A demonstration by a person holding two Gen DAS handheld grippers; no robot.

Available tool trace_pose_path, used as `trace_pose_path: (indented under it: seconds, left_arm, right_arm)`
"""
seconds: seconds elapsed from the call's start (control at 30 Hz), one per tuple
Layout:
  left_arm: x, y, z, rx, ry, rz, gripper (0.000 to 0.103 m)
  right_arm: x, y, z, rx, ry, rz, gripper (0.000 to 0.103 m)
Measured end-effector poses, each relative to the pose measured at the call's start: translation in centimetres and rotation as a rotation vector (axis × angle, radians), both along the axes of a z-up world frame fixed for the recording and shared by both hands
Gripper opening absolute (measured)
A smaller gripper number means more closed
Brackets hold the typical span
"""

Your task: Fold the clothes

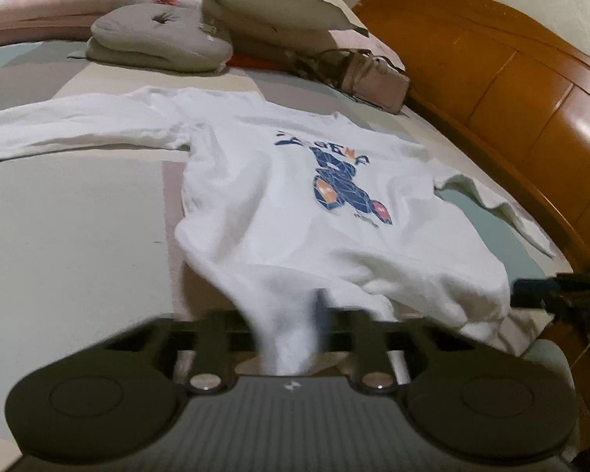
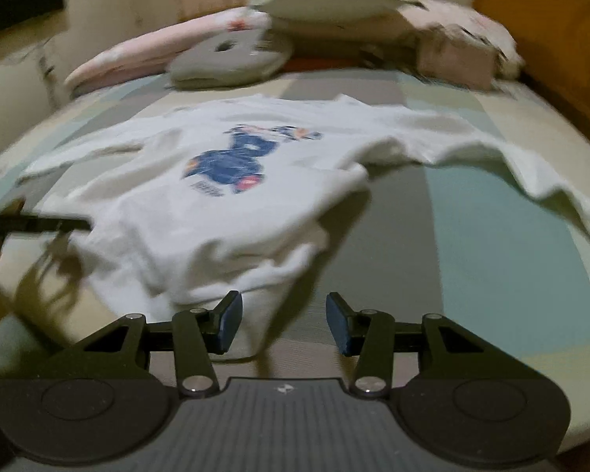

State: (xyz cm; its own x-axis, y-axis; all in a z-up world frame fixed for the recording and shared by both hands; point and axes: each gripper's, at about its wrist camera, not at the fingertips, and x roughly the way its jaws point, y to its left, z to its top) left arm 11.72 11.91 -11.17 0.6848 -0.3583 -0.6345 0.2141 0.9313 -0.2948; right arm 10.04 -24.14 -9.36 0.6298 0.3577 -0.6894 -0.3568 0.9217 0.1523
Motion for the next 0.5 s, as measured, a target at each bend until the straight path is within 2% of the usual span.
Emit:
trace_pose_path:
  seconds: [0.1, 0.2, 0.3, 0.5]
  left_arm:
    - [-0.6, 0.0, 1.1, 0.029, -0.010, 0.004, 0.001]
    - [-1.1, 0.4, 2.1, 0.040, -0.006, 0.000, 0.001]
    - [-1.1, 0.6, 2.2, 0.069, 0.030, 0.014, 0.001]
    - [-0.9, 1.0, 1.3, 0.090, 0.083, 0.047, 0.002]
  right_arm:
    - [1.9, -1.2, -0.5, 0.046, 0.018, -0.061, 0.050]
    - [4.4, -0.9, -0.8, 0.054, 0.026, -0.062, 0.038]
    - [7.3, 0.8, -1.5, 0.061, 0.061, -0.020, 0.034]
    - [7.9, 4.3, -1.2, 0.070, 0.054, 0.100, 0.033]
